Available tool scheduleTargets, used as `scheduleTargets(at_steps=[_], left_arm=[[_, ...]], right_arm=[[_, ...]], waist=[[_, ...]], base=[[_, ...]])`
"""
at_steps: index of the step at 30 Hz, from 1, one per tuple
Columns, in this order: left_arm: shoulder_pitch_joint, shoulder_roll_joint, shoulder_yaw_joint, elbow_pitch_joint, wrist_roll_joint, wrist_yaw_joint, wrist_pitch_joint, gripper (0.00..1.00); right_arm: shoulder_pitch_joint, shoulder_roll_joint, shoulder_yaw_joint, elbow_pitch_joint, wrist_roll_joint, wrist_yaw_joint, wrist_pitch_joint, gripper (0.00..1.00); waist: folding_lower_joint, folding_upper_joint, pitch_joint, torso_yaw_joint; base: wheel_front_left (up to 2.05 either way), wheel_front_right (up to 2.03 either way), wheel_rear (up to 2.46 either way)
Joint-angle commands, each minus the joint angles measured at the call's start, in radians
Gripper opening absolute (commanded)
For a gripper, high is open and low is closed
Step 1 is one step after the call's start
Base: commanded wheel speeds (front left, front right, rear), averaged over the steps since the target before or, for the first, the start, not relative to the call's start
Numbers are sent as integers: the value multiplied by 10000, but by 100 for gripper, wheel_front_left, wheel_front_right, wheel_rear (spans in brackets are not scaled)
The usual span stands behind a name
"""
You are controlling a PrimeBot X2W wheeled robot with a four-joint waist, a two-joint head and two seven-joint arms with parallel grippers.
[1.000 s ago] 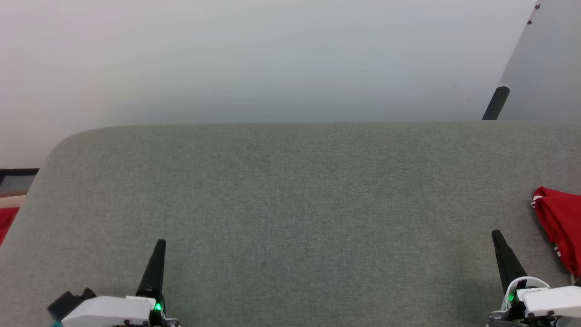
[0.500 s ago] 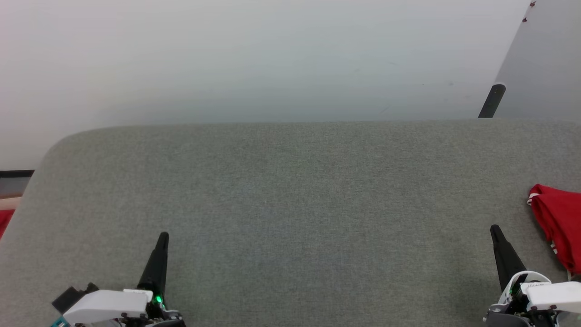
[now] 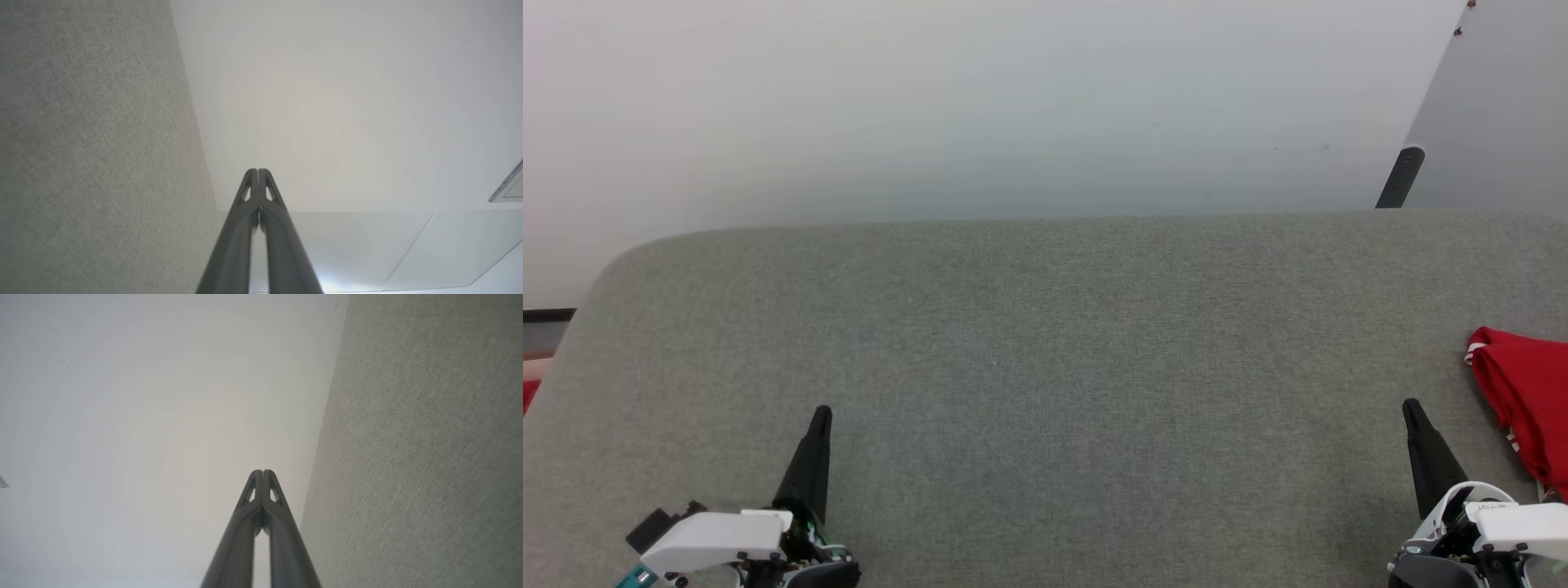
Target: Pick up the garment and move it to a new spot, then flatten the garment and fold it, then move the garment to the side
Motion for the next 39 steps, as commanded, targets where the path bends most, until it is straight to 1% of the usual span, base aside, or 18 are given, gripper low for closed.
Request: scheduleTargets(at_steps=[1,39], left_arm=[[-126,-30,33,28,-140,-28,29,0],[-130,-65,83,25,-57,-28,76,0]], right_arm=[[-190,42,-9,39,168,4,45,0],[-130,38,2,31,156,4,26,0]], waist=[[0,0,4,-10],[0,0,5,-13]], base=[[0,0,0],[0,0,0]])
